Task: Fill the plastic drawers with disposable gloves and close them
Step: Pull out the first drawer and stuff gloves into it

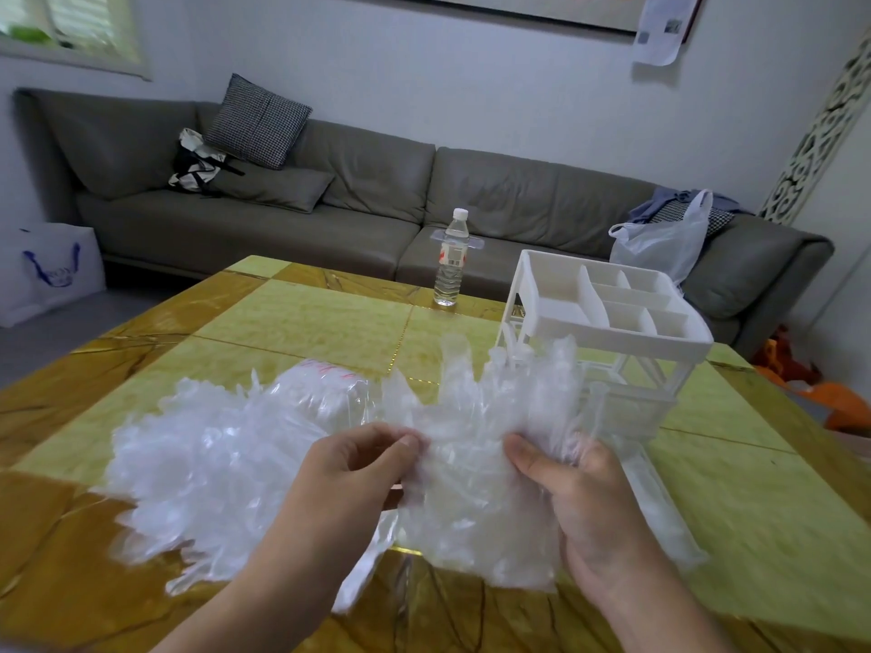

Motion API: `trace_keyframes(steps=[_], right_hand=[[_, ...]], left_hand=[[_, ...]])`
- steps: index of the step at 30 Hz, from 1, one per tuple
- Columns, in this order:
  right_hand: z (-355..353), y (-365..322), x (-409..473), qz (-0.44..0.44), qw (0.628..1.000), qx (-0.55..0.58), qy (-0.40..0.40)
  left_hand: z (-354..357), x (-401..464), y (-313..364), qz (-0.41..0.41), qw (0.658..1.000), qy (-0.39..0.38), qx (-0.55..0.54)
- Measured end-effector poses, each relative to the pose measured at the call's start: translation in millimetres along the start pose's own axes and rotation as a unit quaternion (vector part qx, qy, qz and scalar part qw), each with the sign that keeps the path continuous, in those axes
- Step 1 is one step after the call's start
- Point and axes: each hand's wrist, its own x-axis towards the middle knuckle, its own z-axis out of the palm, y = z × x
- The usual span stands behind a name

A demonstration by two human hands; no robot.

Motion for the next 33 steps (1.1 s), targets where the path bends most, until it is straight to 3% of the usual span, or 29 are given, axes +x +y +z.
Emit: trace_keyframes(steps=[4, 14, 20, 26, 33], right_hand=[[4, 2, -3, -0.006, 1.0, -0.029, 0.001], [8, -1, -6, -0.003, 0.999, -0.026, 0.035], [6, 0, -4, -0.023, 0.997, -0.055, 0.041], [5, -1, -5, -0.04, 0.996, -0.072, 0.042], [8, -2, -7, -0.034, 0.995, -0.083, 0.037]], left_hand=[[5, -3, 0, -0.007, 1.0, -0.024, 0.018], [7, -1, -12, 0.027, 0.996, 0.063, 0.054], [8, 1, -6, 0.0, 0.996, 0.038, -0.079], [3, 1, -3, -0.009, 0.999, -0.027, -0.039], [3, 4, -7, -0.006, 1.0, 0.024, -0.017]])
